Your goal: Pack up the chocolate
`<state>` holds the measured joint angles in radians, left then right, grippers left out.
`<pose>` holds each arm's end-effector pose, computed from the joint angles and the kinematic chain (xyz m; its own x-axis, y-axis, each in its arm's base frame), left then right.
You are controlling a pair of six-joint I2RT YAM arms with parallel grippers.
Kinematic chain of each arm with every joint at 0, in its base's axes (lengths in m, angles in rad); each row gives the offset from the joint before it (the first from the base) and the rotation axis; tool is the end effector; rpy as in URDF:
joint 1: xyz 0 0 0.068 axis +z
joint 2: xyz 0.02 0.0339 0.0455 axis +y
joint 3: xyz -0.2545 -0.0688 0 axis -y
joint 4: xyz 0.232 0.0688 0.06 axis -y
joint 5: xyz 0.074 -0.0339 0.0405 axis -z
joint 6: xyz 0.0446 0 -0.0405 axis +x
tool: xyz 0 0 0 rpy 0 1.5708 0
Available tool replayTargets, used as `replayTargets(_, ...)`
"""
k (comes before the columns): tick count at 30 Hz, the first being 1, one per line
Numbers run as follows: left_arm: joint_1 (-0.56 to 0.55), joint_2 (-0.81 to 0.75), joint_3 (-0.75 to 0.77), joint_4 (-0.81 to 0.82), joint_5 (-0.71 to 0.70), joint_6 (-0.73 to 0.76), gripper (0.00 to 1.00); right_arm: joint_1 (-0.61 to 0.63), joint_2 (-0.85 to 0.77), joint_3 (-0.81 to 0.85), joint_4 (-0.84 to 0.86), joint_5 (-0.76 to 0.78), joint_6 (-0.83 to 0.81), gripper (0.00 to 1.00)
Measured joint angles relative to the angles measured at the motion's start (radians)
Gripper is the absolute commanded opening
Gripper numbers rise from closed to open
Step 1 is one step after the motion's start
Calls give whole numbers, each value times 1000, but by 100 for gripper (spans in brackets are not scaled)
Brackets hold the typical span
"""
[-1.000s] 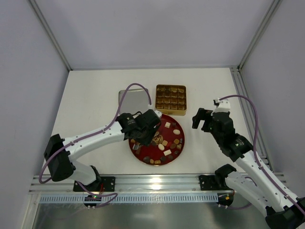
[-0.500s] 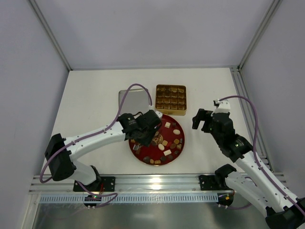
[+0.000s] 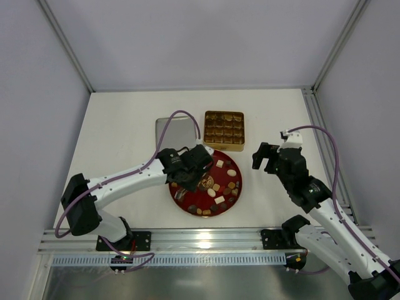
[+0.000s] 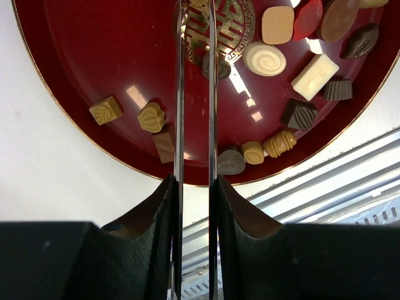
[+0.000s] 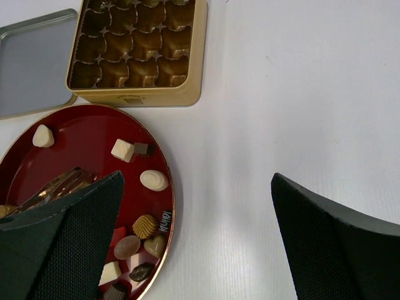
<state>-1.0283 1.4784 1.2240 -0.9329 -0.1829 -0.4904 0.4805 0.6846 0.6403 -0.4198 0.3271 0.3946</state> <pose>0.1516 -0.2358 0.2573 -0.8024 0.4341 -0.4095 0.4864 0.8733 -0.0274 0.1496 0.0618 0.2721 -0.4368 0.1829 -0.8808 -0.0163 0.9773 0.2110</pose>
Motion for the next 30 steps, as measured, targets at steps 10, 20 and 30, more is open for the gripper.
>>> replayTargets(10, -2, 0, 69, -31, -37, 3, 23, 0, 1, 0, 0, 0, 0, 100)
replayTargets(20, 8, 38, 256, -45, -106, 27, 23, 0, 1, 1, 0, 0, 0, 100)
replayTargets(30, 99, 246, 523, 75, -170, 131, 23, 0, -2, 16, -25, 3, -1, 100)
